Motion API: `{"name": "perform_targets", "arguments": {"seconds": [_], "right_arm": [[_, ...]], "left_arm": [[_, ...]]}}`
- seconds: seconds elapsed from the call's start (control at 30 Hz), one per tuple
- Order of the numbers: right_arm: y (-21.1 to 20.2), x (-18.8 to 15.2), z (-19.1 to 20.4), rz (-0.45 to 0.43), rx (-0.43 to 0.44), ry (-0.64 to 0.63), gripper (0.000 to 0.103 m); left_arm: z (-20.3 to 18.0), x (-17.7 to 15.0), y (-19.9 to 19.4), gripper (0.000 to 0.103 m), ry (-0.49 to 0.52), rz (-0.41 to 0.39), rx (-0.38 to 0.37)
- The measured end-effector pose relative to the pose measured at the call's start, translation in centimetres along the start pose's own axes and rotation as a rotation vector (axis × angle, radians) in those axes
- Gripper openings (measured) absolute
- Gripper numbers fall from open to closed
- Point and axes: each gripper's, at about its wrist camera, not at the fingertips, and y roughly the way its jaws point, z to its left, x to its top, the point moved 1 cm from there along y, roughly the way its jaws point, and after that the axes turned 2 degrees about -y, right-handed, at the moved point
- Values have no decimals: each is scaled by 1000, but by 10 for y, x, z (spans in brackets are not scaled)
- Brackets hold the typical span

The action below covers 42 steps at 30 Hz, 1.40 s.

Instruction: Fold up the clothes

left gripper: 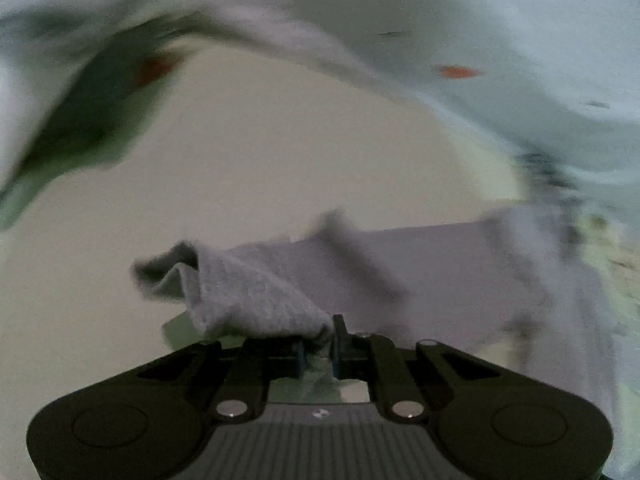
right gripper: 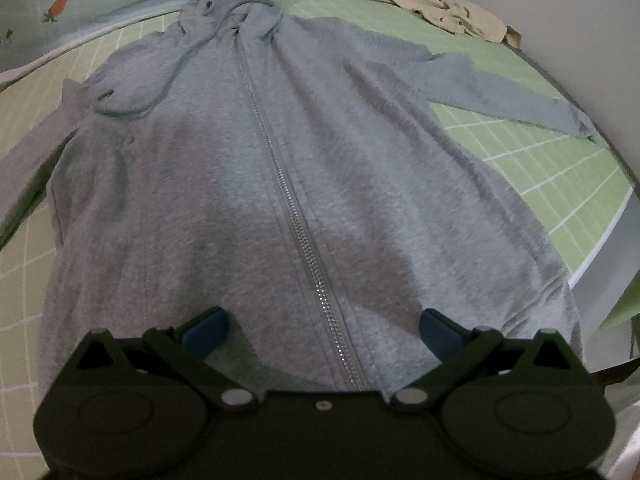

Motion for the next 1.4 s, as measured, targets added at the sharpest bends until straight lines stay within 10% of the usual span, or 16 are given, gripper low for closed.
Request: {"name": "perform_targets", "arguments": {"seconds": [0.13, 0.2, 0.27, 0.67, 1.0, 1.4], "right_arm": [[1, 1, -2, 9, 14, 9, 103], [2, 2, -2, 17, 17, 9, 103], [0, 4, 1, 17, 9, -19, 103], [-30, 36, 73, -209, 116, -295, 103], [-26, 80, 157, -307, 371, -416, 89], [2, 96, 165, -262, 465, -404, 9]], "left_arm": [[-63, 4, -13, 21, 185, -85, -205], [-77, 1, -14, 72, 234, -102, -218], [-80, -2, -13, 98, 251, -118, -171], [7, 3, -5, 100, 31, -25, 226], [16, 2, -15, 100, 12, -37, 275], [-23, -11, -25, 101, 60, -58, 294]]}}
